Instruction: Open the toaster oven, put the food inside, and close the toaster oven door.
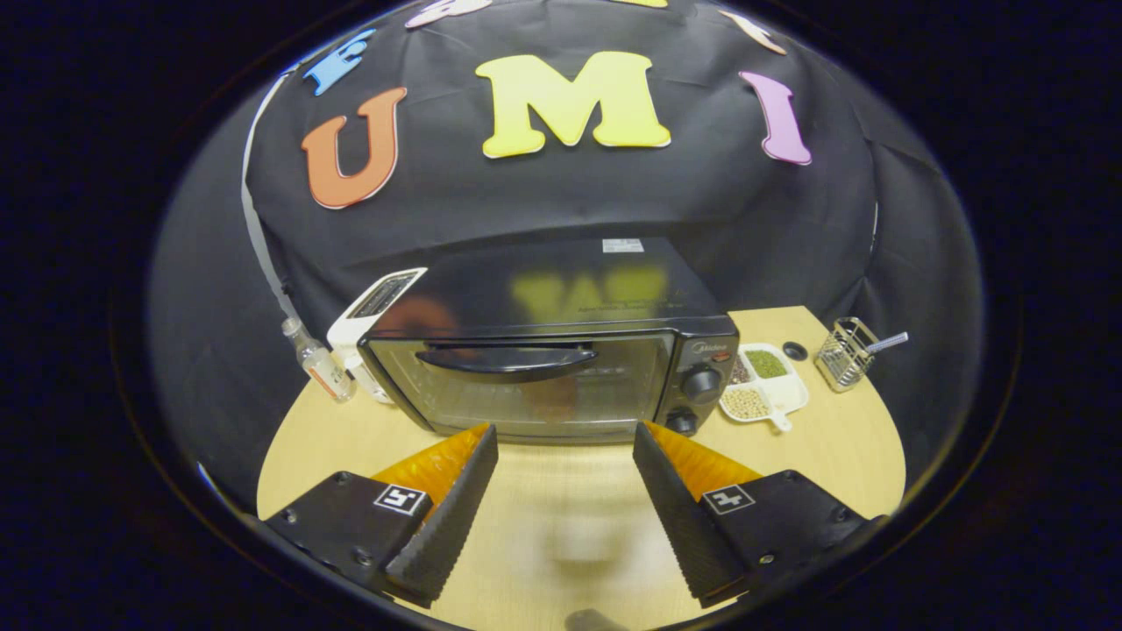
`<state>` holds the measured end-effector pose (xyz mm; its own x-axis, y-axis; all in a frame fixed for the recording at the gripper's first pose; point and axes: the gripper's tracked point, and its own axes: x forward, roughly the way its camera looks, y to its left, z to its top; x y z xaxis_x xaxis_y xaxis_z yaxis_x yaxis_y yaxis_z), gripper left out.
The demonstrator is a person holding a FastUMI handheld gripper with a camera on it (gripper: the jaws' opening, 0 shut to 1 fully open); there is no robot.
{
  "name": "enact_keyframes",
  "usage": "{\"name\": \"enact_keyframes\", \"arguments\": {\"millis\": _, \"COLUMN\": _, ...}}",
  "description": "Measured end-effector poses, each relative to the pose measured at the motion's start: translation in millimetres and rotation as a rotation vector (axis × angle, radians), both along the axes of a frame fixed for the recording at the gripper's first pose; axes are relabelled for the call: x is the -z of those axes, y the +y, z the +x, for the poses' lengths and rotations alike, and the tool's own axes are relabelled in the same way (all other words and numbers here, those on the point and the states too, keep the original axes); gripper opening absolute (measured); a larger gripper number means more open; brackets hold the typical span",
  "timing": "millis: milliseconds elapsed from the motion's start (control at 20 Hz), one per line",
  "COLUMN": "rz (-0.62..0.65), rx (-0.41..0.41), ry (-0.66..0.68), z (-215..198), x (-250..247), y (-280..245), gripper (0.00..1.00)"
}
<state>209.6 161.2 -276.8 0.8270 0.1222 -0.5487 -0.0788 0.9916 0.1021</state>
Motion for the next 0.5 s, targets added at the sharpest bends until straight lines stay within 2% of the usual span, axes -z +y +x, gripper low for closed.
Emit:
{"name": "enact_keyframes", "arguments": {"millis": 200, "rz": -0.025, "rx": 0.003, "ry": -0.099, "z": -33.7, "x": -48.5, "y": -16.6, "gripper": 0.99}}
{"name": "enact_keyframes", "arguments": {"millis": 500, "rz": -0.079, "rx": -0.011, "ry": -0.309, "z": -105.1, "x": -167.0, "y": -64.6, "gripper": 0.99}}
